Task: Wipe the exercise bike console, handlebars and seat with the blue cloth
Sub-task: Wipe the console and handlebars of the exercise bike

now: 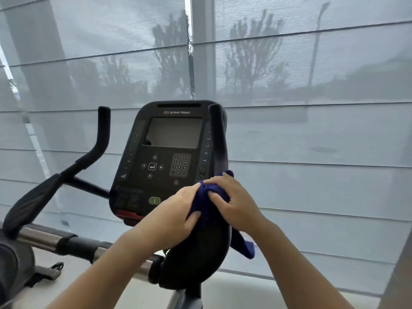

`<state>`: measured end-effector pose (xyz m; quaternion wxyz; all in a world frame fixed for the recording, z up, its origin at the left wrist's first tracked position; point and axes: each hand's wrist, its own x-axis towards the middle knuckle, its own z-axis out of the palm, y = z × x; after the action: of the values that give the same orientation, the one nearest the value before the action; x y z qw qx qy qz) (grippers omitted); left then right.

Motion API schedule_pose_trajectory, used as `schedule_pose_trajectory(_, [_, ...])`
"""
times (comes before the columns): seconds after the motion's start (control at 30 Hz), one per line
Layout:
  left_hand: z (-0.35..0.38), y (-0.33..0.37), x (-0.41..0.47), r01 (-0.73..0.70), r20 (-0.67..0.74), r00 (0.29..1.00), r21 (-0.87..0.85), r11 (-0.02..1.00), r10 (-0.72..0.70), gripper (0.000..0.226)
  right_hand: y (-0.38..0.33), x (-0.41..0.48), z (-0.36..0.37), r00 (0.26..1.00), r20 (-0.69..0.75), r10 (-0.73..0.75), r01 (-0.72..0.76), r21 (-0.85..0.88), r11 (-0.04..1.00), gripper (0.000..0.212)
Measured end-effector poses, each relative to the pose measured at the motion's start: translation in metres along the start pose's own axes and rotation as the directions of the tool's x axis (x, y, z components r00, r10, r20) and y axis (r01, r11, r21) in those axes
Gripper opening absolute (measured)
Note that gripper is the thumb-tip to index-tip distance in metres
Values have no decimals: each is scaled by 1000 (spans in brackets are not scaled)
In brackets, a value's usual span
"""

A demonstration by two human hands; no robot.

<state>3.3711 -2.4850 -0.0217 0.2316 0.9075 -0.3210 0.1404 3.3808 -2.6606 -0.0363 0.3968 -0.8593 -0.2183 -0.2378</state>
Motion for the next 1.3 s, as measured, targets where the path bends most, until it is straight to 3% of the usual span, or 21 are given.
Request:
schedule_pose_trajectory(0.17, [-2,11,-26,-3,-273,962,-69,998,-16,53,-20,-18,-12,996,-32,81,-83,-100,991,30])
schedule_pose_trajectory(0.23, [-12,18,-33,-39,-314,949,-100,994,6,48,-29,-30,-18,996,-15,86,-87,-69,994,29])
schedule_pose_trajectory(0.33, [-24,24,-42,-53,-286,958,-124,991,16,47,-40,-45,-24,994,96,60,-63,29,998,38])
schedule_pose_trajectory(0.43, [-21,23,-46,-16,-166,986,-117,993,-3,49,-44,-47,-10,984,158,79,-69,-69,995,42])
schedule_pose_trajectory(0.57, [-6,5,-50,56,-147,987,-56,997,-64,48,-49,-44,28,999,-17,51,-53,-405,913,43])
schedule_pose_trajectory(0.63, [4,-2,-48,48,-163,985,-41,998,-54,49,-44,-39,36,994,-104,-10,-40,-466,884,42])
schedule_pose_trajectory(0.7, [13,-5,-41,42,-144,988,-79,996,-53,50,-40,-31,35,982,-188,-6,-76,-426,902,32])
schedule_pose_trajectory(0.83, [21,-2,-34,79,-135,986,-109,991,-94,50,-38,-28,35,980,-200,7,-93,-422,902,25])
schedule_pose_trajectory(0.97, [18,-1,-47,16,-160,987,-13,1000,-17,50,-40,-48,31,988,-151,12,-67,-366,928,31])
schedule_pose_trajectory(1.13, [-6,2,-55,-84,-188,980,-53,995,73,44,-37,-59,4,998,8,-59,60,-171,984,36])
schedule_pose_trajectory(1.23, [-17,3,-53,-105,-263,961,-80,991,81,43,-39,-51,-9,993,-67,-97,88,-118,989,24])
schedule_pose_trajectory(1.3, [-22,1,-49,-95,-291,954,-61,994,73,46,-46,-43,-10,975,-178,-136,100,-194,976,14])
